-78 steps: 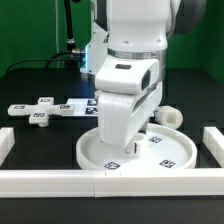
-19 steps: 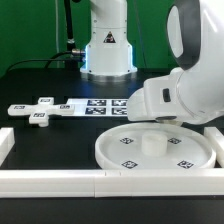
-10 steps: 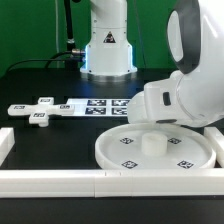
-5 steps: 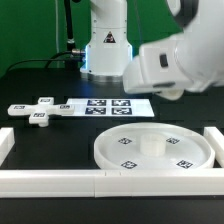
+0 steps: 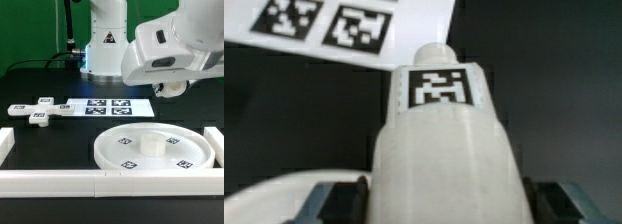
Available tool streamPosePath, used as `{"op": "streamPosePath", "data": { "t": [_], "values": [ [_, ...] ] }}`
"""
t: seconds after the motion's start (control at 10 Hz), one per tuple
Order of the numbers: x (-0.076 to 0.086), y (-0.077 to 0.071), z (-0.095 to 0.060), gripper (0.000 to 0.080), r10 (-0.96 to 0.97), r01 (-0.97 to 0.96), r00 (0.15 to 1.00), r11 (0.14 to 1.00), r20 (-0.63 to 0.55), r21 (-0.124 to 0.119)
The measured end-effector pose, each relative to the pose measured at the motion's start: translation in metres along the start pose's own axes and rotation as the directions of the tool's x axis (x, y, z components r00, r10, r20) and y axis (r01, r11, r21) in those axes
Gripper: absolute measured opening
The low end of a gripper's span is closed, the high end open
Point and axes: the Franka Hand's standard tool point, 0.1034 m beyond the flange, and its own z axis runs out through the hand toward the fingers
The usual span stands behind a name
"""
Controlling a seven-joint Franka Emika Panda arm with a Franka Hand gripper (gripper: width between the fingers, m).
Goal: Assemble round table
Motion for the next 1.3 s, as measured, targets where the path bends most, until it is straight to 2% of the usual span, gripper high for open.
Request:
{"op": "streamPosePath", "data": {
  "t": [0.1,0.3,0.6,0.7,0.9,1.1,1.3],
  "values": [
    [-0.003,0.008,-0.010,0.0406,-0.031,0.031,0.998,1.000,-0.050,0.000],
    [-0.001,0.023,-0.042,0.0407,-0.065,0.064,0.979,0.998,-0.195,-0.009],
    [0.007,0.024,-0.045,0.0407,-0.059,0.049,0.900,0.998,-0.432,-0.033],
    [0.009,0.026,-0.046,0.0407,-0.070,0.059,0.878,0.998,-0.474,-0.038],
    [0.021,0.044,-0.060,0.0407,-0.127,0.095,0.765,0.992,-0.632,-0.084],
    [0.026,0.054,-0.068,0.0407,-0.163,0.092,0.650,0.986,-0.742,-0.136],
    [0.026,0.061,-0.065,0.0407,-0.166,0.063,0.564,0.985,-0.809,-0.158]
  ]
}}
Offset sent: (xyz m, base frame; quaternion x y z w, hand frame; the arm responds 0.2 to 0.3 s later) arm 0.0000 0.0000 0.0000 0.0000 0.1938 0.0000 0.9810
